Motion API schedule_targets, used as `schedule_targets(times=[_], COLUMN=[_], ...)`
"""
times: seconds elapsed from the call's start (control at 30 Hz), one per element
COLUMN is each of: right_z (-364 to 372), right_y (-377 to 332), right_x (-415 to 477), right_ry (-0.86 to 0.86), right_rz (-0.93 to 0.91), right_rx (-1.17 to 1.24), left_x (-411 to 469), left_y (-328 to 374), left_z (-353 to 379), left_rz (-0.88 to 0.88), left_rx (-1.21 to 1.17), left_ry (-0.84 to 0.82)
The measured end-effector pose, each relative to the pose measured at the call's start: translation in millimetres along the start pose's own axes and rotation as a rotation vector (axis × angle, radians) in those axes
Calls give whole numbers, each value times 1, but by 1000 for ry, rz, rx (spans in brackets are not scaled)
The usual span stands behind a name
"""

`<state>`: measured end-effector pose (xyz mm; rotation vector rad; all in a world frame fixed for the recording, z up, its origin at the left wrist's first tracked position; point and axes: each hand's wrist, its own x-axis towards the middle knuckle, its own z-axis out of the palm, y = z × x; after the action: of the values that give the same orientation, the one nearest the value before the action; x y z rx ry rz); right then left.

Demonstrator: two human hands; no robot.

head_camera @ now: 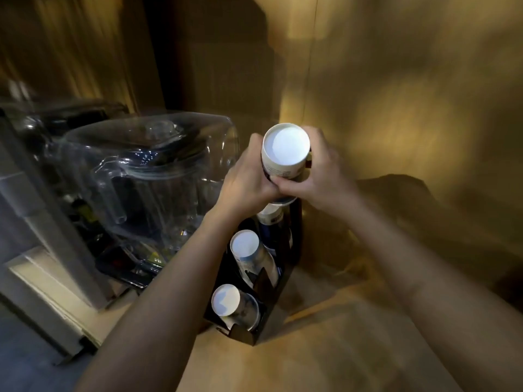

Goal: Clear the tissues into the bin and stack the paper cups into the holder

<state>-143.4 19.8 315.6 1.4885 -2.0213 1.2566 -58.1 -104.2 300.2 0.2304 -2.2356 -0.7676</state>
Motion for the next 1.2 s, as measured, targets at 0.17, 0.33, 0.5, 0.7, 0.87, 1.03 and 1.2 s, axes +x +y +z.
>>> schedule_targets(times=[0.17,0.33,0.5,0.7,0.87,1.03,1.2], right_z=[20,37,56,75,85,88,86], right_y=[17,35,53,80,88,93,91], right_x=[6,9,9,-1,-23,-41,-33], right_ry=[-45,-118,-161,-256,-379,-238,-265], right_rz=[63,125,192,330,273,3,6], right_rx=[-44,0,-39,-92,-138,-391,-462], left_x=[6,8,8,-6,-26,-35,-30], left_y=[-21,-44,-64,-80,-97,-106,-99], left_z=[7,15,25,47,62,70,69], left_rz=[-52,-132,-234,-171,44,106,97], left_rx=[-44,-58,-104,-79,375,458,480], left_ry=[-73,-145,-209,-172,-147,-93,-103])
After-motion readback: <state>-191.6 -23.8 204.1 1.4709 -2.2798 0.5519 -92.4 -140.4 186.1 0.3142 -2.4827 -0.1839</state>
